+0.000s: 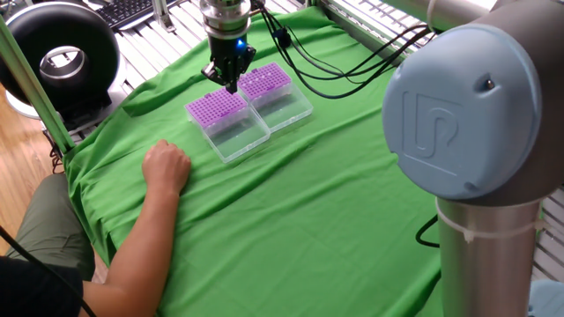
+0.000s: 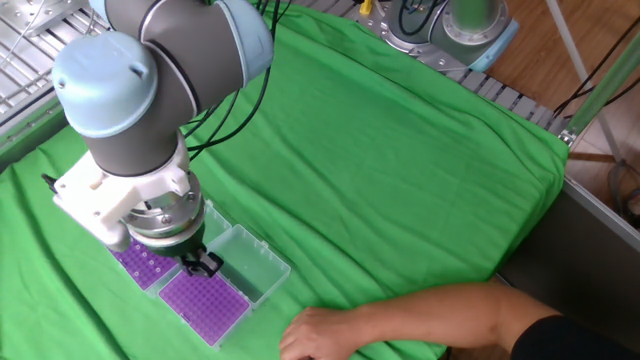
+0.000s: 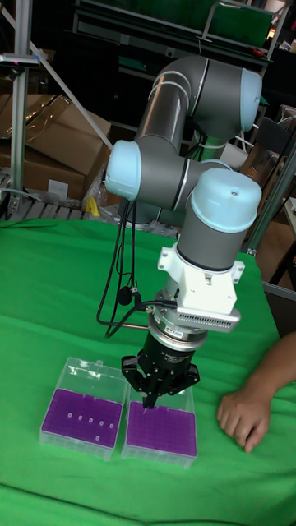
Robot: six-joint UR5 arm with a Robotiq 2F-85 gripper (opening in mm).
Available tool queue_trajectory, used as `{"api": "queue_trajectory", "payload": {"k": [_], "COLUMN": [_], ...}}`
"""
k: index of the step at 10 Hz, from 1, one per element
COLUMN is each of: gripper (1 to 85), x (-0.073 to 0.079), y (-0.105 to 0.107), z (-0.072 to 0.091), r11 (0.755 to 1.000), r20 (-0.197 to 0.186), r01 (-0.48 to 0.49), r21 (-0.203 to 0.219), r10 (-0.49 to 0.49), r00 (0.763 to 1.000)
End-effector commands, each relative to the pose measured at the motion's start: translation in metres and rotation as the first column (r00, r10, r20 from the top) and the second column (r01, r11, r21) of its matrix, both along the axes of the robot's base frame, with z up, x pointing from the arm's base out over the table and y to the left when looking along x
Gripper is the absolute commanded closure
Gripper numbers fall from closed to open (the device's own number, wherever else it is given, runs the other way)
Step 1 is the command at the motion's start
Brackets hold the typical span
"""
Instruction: Insert a small pipette tip into the holder for small pipette tips
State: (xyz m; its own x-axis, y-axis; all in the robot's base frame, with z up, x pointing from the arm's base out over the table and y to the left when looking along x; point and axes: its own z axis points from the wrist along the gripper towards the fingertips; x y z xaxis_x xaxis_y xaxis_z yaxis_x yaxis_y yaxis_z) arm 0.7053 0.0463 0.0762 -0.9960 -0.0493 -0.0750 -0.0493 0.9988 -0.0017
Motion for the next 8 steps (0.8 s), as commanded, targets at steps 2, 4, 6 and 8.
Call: {"api": "queue_trajectory", "payload": {"k": [2, 4, 6, 8], "gripper": [84.7, 84.7, 84.7, 84.7], "x": [0.0055, 0.007, 0.0074, 0.0071], "y": [-0.0029, -0.0027, -0.0023, -0.003], "z": [-0.006, -0.008, -0.0096, -0.0105], "r11": [1.0, 1.0, 1.0, 1.0], "r20": [0.018, 0.021, 0.022, 0.022], "r01": [-0.001, -0.001, -0.003, -0.003], "r21": [0.008, 0.01, 0.009, 0.008], "r10": [0.001, 0.001, 0.002, 0.003], "r00": [1.0, 1.0, 1.0, 1.0]}}
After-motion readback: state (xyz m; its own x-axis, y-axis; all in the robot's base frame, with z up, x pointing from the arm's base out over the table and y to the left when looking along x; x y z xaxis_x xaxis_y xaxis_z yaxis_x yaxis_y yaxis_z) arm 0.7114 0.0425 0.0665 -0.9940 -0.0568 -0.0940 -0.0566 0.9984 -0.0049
